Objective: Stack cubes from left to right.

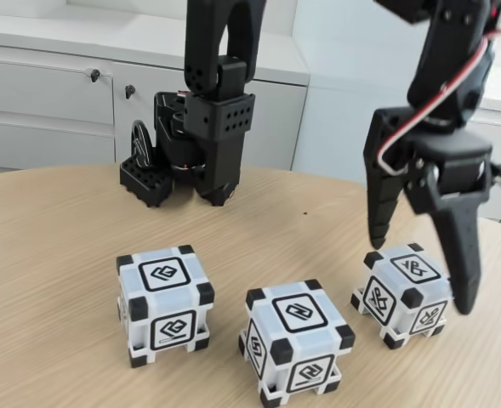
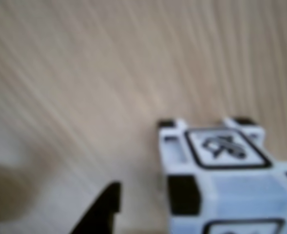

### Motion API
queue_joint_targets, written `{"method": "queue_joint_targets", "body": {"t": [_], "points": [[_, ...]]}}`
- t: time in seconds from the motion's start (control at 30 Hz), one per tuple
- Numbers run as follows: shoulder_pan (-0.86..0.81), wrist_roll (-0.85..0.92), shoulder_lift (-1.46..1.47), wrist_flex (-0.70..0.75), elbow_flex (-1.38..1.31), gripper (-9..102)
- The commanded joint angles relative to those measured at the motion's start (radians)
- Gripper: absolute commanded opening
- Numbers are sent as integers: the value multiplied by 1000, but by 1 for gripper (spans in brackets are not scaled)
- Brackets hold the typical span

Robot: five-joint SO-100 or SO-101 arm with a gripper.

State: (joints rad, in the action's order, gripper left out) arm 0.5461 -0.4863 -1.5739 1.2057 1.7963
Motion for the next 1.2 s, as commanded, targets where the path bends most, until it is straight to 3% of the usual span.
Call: {"method": "queue_joint_targets", "body": {"t": [0.0,0.4,0.67,0.93,1.17], "points": [[-12,0,9,-8,-29,39],[-14,3,15,-8,-20,0],[-17,43,-37,8,-32,0],[-110,129,-367,8,-34,0],[-376,238,-566,8,-18,0]]}}
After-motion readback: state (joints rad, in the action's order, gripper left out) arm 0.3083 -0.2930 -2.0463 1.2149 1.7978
